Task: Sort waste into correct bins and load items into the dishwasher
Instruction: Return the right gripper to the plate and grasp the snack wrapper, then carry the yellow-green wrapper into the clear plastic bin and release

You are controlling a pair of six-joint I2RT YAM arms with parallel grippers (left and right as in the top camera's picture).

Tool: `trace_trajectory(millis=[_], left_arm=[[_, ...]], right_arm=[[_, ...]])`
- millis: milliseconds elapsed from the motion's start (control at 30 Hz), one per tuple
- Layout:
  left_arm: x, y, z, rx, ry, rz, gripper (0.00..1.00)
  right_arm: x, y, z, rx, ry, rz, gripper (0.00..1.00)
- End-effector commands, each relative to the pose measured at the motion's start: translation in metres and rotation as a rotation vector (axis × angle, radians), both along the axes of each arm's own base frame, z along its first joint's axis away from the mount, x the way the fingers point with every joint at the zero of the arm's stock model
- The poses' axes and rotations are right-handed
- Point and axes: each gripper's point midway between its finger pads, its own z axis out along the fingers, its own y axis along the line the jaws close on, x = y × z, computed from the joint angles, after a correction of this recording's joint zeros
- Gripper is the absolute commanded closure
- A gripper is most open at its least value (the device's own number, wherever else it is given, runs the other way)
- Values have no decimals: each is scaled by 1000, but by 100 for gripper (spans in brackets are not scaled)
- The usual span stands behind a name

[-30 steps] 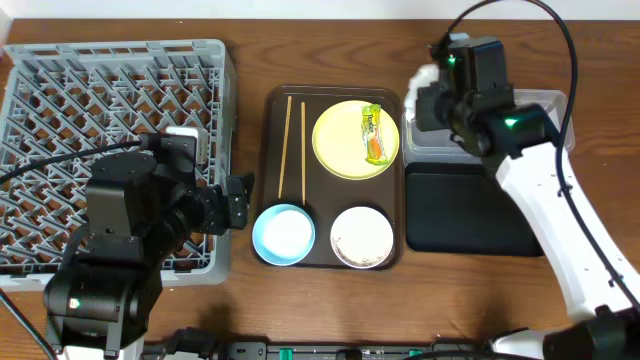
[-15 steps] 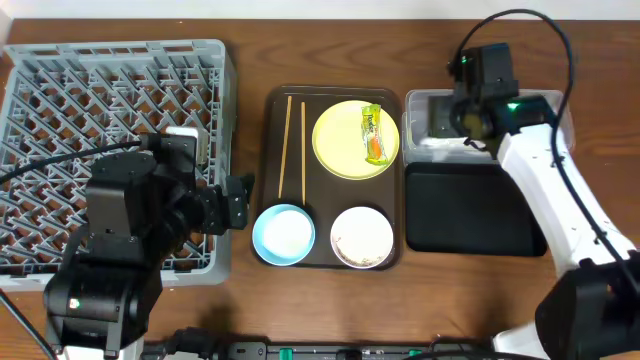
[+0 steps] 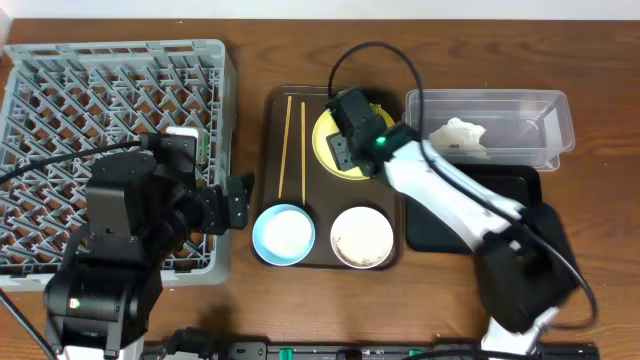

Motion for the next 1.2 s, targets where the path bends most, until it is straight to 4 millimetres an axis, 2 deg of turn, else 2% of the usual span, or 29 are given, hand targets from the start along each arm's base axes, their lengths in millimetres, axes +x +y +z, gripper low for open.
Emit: trace_trajectory(millis=[0,33,133,200,367,433,467,533,600,700,800,900,1000,1100,1167], left_arm=[[0,-2,8,-14,-15,-4,4],[0,-2,8,-14,-15,-4,4],[0,-2,8,-14,-15,-4,4],[0,-1,8,-14,-15,-4,4],[0,-1,8,-14,-15,-4,4],[0,-1,8,-14,-15,-4,4],[0,-1,8,-14,-15,-4,4],[0,-1,8,-14,-15,-4,4],[0,-1,8,-14,-15,-4,4],[0,-2,8,-14,-15,-4,4],[0,-2,8,-14,-15,-4,4],[0,-1,8,-14,-15,-4,4],[0,-1,8,-14,-15,-4,4],[0,-1,8,-14,-15,-4,4],[0,-2,8,-14,-15,-4,4]], right_arm=[[22,-29,-25,-109,-49,-128,36],[26,-30,-38,-101,-35,-132,38],[30,-26,-57,-58,2,-120,39],[28,-20,-67,-10,43,-99,43],[19,-16,-83,13,108,-77,71],[17,-14,-83,9,112,-71,88],[18,-12,-78,14,103,-66,98],[19,-7,-62,26,82,-56,99],[20,1,-31,82,54,-43,99],[24,4,31,205,-18,-28,99],[31,-23,86,260,-110,-72,99],[30,-65,111,264,-127,-146,99],[24,-113,108,220,-76,-234,99],[12,-161,82,153,33,-319,99],[7,-183,64,127,91,-374,99]])
